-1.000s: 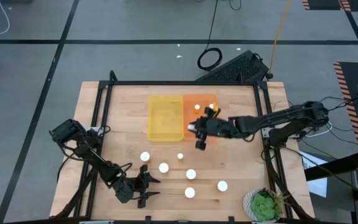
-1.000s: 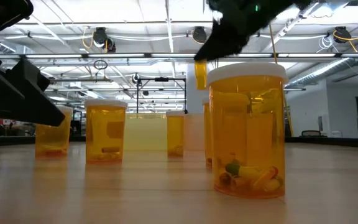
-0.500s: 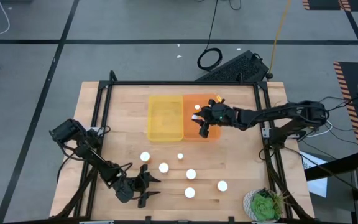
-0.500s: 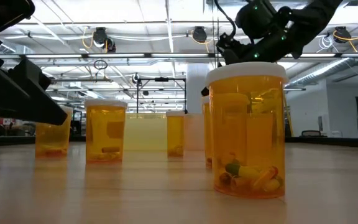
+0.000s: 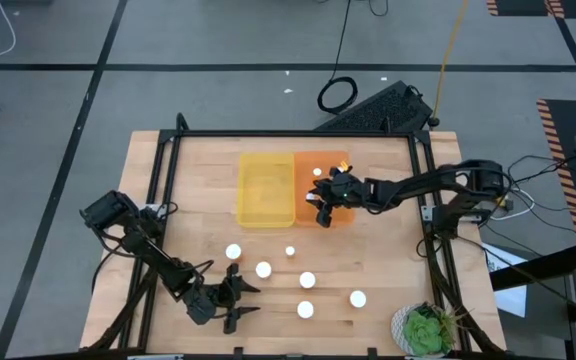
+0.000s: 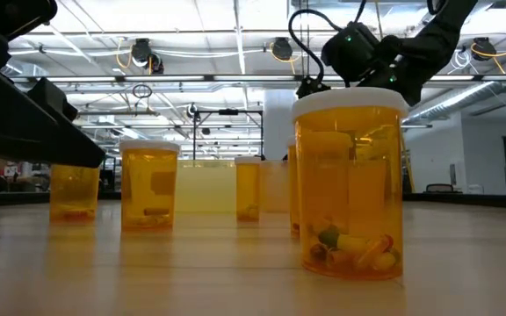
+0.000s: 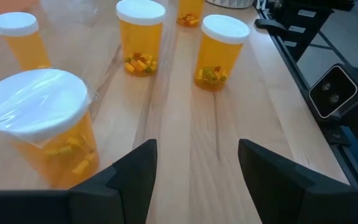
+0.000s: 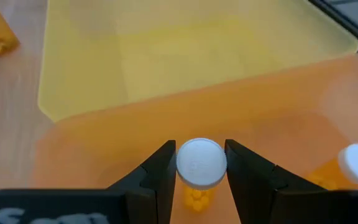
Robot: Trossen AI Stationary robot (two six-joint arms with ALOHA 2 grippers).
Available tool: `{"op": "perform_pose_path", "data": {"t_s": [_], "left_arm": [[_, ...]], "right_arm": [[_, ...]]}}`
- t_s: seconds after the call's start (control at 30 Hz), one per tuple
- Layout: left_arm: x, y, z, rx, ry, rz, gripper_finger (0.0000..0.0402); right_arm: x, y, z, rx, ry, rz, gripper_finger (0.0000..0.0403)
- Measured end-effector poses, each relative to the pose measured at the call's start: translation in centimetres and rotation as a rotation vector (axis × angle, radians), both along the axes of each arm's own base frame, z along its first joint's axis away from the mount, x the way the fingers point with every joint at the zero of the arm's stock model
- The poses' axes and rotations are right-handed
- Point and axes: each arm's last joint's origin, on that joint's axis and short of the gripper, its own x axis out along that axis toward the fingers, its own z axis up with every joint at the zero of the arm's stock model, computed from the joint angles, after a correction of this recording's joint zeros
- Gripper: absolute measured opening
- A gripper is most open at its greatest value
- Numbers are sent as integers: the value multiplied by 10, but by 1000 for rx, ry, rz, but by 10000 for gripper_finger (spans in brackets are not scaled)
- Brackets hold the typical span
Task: Pick and place medicine bottles into bin by pill shape (circle, oval)
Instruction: Put the small orange pill bottle into the orange bin
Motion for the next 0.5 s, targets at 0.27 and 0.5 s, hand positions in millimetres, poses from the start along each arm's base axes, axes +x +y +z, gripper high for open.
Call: {"op": "perform_pose_path", "data": {"t_s": [0.27,0.5], "left_arm": [[0,0,0,-5,-3,0,230],[0,0,0,-7,-4,1,230]], "right_arm": [[2,0,-8,17,19,-10,121],[1,0,-7,33,23,-22,121]]}}
